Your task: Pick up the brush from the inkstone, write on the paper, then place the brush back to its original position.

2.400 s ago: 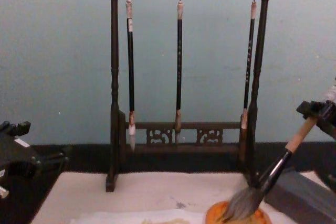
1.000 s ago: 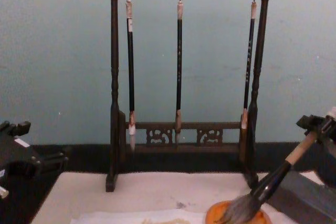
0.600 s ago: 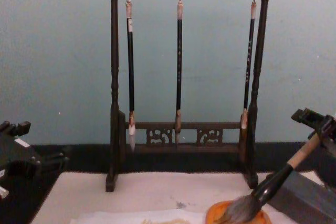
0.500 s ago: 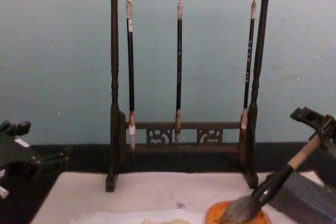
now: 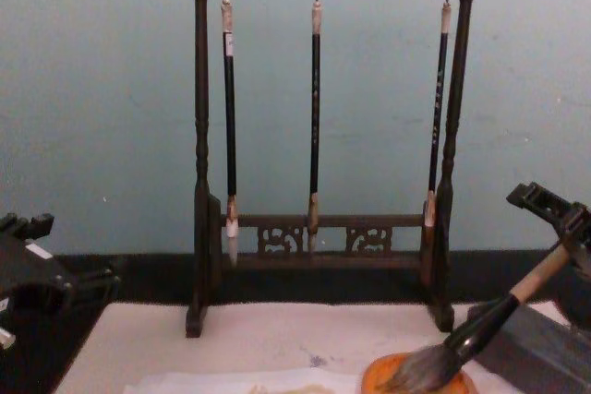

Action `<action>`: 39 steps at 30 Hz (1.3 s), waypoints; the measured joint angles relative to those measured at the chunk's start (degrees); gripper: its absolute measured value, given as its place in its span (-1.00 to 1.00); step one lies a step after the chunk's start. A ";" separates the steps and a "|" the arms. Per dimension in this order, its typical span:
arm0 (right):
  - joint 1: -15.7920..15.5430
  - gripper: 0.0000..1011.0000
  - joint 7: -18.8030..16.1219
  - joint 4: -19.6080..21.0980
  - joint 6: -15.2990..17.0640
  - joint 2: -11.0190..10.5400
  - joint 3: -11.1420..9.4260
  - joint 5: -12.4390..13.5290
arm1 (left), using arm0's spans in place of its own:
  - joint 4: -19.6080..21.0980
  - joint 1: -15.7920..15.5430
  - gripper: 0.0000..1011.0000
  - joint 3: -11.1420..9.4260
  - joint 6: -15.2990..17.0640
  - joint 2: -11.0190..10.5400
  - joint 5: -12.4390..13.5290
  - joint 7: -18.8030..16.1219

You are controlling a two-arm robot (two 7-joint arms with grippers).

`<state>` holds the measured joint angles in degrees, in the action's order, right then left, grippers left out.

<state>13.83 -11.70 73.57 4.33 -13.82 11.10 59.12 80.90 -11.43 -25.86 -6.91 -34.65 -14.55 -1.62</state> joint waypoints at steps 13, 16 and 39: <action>-0.10 0.98 0.36 0.07 0.09 -0.33 0.19 0.44 | 0.00 0.00 1.00 0.00 0.00 0.00 0.00 0.00; -0.47 0.98 1.06 0.54 0.32 -0.77 0.34 1.08 | 0.00 0.00 1.00 0.00 0.00 0.00 0.00 0.00; -4.31 0.98 4.94 4.67 0.03 -4.21 0.53 4.95 | 0.00 0.00 1.00 0.00 0.00 0.00 0.00 0.00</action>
<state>9.52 -6.76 78.24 4.36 -18.03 11.63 64.08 80.90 -11.43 -25.86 -6.91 -34.65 -14.55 -1.62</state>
